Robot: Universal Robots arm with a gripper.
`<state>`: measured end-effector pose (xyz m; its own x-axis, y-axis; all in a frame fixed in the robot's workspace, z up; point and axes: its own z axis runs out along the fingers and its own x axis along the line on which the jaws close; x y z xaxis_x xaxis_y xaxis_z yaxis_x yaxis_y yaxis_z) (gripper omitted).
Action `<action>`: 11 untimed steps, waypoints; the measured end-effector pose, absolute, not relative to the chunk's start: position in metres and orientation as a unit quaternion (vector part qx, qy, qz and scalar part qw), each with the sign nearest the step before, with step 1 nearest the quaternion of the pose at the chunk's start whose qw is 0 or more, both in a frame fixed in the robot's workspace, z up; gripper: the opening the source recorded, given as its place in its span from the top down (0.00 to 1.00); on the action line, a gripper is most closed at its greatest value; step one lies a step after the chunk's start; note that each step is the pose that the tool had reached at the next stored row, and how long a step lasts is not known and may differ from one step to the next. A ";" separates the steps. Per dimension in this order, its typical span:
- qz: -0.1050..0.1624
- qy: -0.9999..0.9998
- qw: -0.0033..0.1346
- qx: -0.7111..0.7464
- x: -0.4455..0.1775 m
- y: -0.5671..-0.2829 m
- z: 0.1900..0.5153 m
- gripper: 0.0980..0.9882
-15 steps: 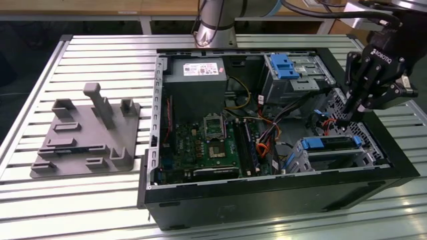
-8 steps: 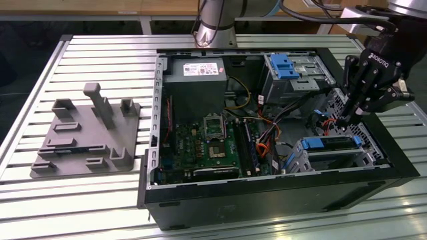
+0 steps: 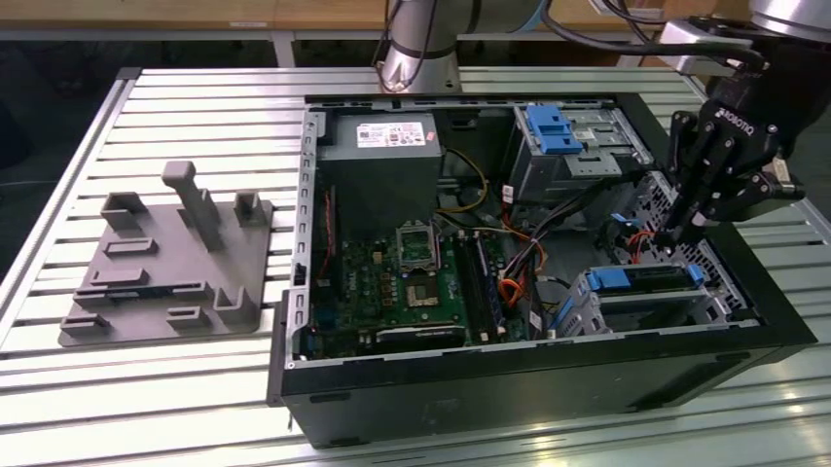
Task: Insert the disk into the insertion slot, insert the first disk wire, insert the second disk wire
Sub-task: 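Insert the first disk wire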
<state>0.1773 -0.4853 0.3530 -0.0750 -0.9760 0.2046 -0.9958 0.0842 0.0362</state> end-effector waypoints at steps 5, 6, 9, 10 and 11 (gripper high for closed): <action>0.058 -0.735 0.085 0.670 0.176 -0.485 0.351 0.81; 0.058 -0.735 0.085 0.670 0.175 -0.485 0.351 0.81; 0.058 -0.737 0.085 0.668 0.175 -0.485 0.349 0.81; 0.058 -0.737 0.085 0.668 0.175 -0.485 0.348 0.81; 0.058 -0.737 0.085 0.668 0.175 -0.485 0.347 0.81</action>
<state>0.1750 -0.4853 0.3467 -0.0929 -0.9749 0.2023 -0.9946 0.1005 0.0275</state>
